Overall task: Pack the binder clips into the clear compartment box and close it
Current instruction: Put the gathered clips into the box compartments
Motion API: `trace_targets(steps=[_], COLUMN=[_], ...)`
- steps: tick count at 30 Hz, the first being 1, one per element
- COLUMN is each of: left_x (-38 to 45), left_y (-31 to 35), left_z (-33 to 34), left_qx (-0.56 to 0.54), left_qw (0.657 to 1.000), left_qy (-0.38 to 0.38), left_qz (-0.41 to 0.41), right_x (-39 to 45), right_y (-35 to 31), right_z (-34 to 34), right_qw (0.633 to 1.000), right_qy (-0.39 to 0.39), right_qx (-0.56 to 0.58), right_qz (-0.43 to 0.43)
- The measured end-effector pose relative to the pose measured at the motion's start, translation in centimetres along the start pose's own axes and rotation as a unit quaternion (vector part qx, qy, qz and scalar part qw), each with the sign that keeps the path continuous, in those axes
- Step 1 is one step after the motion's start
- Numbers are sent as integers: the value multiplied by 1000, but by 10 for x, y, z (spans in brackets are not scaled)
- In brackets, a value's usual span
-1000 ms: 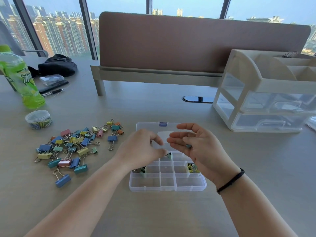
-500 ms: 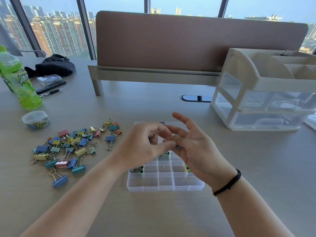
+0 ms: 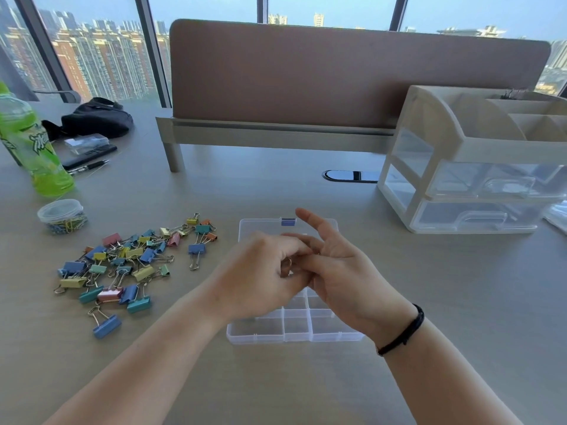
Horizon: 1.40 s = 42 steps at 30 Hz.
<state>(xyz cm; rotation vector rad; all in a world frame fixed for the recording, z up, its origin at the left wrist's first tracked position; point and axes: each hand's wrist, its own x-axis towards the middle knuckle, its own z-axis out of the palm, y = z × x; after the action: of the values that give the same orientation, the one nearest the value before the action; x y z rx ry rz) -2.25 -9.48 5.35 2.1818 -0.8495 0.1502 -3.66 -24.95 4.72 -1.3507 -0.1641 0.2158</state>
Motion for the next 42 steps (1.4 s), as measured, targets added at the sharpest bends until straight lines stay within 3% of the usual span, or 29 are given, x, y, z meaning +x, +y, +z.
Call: trace_targets(steps=[3, 5, 8, 16, 22, 30, 37, 42], left_x=[2, 4, 4, 4, 3, 3, 5, 6], left_y=[-6, -10, -18, -28, -29, -27, -23, -24], left_z=[-5, -9, -13, -13, -10, -7, -3, 0], left_qx=[-40, -44, -48, 22, 92, 134, 158, 128], left_qw=[998, 997, 997, 996, 987, 981, 978, 979], left_qy=[32, 44, 37, -10, -59, -82, -65, -46], left_qz=[-23, -36, -52, -82, -116, -113, -122, -149], right_x=[-3, -3, -3, -3, 0, 1, -1, 1], right_y=[-8, -11, -9, -2, 6, 9, 11, 7], right_z=[-5, -11, -17, -17, -19, -17, -16, -22], right_qw=[1000, 981, 920, 845, 809, 801, 787, 784], right_qy=[1, 55, 99, 92, 69, 61, 35, 59], right_qx=[-21, -179, -371, -521, -581, -594, -614, -613], right_qz=[-18, -50, -75, -77, -56, -46, -45, -78])
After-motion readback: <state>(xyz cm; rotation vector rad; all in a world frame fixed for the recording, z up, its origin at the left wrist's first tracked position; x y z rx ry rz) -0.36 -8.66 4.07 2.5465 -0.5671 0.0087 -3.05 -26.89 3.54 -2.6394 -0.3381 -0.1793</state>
